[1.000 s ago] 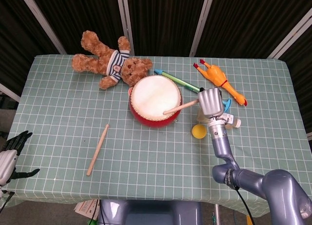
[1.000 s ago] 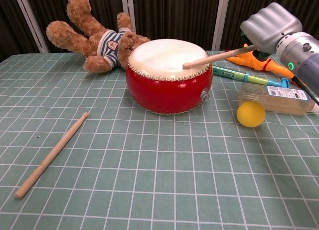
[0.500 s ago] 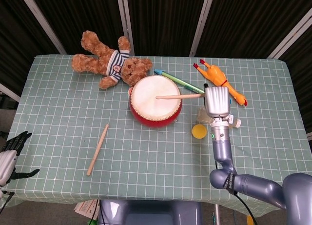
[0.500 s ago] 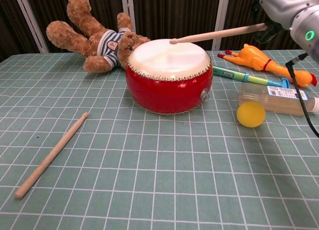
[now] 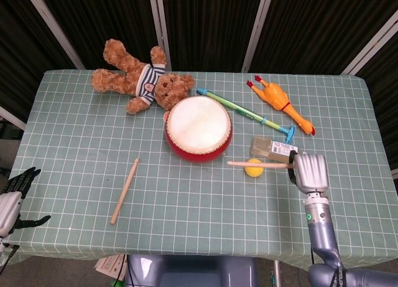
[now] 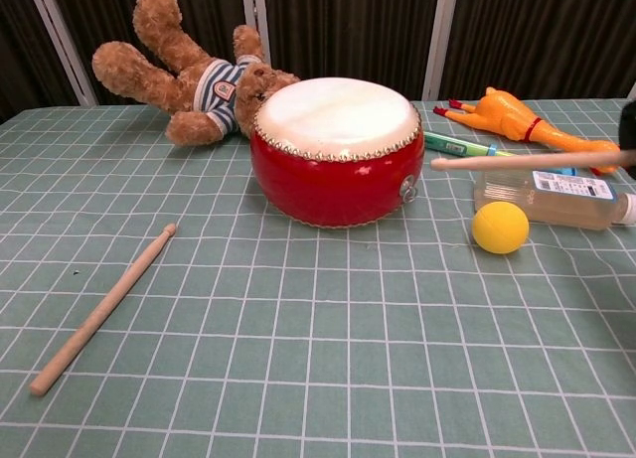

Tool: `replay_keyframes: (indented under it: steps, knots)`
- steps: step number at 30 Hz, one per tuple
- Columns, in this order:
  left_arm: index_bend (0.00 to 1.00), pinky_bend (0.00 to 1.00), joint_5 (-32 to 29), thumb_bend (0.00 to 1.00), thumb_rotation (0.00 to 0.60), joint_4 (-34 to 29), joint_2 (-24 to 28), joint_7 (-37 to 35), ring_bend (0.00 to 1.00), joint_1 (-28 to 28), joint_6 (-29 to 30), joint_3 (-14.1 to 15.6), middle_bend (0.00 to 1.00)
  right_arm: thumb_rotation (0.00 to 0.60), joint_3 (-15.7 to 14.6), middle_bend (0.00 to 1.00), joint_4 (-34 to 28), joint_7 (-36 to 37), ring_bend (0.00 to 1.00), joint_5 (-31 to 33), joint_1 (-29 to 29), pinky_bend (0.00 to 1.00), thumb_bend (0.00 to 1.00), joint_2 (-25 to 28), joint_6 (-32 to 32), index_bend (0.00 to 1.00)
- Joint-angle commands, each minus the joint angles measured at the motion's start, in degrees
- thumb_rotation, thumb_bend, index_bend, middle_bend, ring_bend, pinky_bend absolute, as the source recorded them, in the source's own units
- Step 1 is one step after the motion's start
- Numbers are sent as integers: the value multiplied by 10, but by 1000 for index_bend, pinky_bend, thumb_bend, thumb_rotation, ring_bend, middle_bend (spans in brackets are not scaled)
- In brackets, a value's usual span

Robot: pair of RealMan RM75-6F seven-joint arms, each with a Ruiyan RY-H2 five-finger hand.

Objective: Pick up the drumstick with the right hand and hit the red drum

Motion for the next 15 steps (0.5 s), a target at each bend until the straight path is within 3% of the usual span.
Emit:
replay_keyframes:
  steps: [1, 7, 15]
  knots:
    - [0, 0, 2, 15, 600, 1, -1, 3, 0, 1, 4, -1, 0, 600, -23, 1000, -9, 10, 1000, -7, -22, 1000, 578, 6, -2, 957]
    - [0, 0, 15, 15, 600, 8, -8, 12, 0, 6, 22, -1, 0, 600, -49, 1000, 2, 17, 1000, -22, -51, 1000, 578, -15, -7, 932]
    - [0, 0, 23, 15, 600, 14, -15, 16, 0, 10, 35, -1, 0, 600, -57, 1000, 9, 2, 1000, -31, -67, 1000, 578, -43, -18, 843]
